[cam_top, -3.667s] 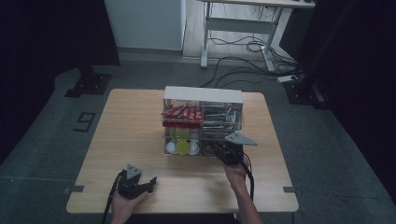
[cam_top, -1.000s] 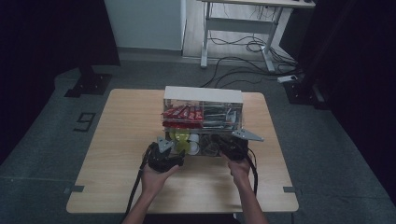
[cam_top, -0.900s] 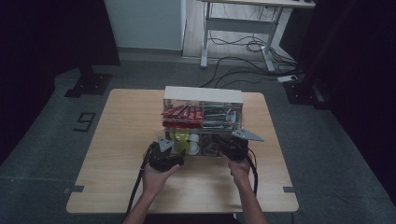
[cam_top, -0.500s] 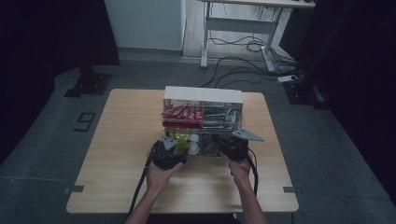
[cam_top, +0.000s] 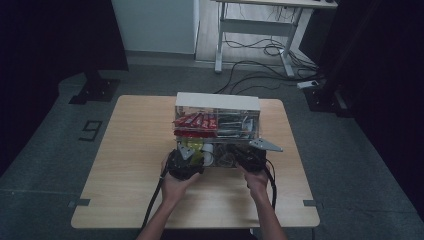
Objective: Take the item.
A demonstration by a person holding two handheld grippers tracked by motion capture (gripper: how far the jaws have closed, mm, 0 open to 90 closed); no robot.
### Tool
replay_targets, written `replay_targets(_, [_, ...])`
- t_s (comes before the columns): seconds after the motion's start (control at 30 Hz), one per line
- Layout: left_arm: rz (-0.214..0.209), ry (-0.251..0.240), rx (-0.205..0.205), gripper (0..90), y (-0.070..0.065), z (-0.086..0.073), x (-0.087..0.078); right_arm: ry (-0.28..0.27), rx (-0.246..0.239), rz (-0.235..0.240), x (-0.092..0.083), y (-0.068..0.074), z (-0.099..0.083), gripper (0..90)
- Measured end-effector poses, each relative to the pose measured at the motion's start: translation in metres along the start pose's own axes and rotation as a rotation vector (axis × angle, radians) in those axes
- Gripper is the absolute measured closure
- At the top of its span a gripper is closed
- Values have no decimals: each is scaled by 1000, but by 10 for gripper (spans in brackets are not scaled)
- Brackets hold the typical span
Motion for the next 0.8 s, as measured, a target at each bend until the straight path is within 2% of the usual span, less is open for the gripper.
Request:
replay_targets(0.33, [-4,1,4,271,-5,0,3,0,3,0,0,-1,-1,891])
replay_targets(0.5, [0,4,27,263,-11,-2,5,-1,1,0,0,-1,-1,891])
replay_targets(0.57, [8,4,49,262,-13,-4,6,-2,-1,-1,0,-1,-1,891])
replay_targets(0.8, [30,-5,68,266,-14,-4,6,-2,1,-5,0,-2,-1,891])
Point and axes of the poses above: each handheld gripper's, and its own axes: x roughly forward along the jaws, z roughly out of its top, y roughly to its left, the point moved 5 cm from there along x, roughly forward along the jaws, and after that the axes turned 10 degrees about -x, right-handed, at the moved point
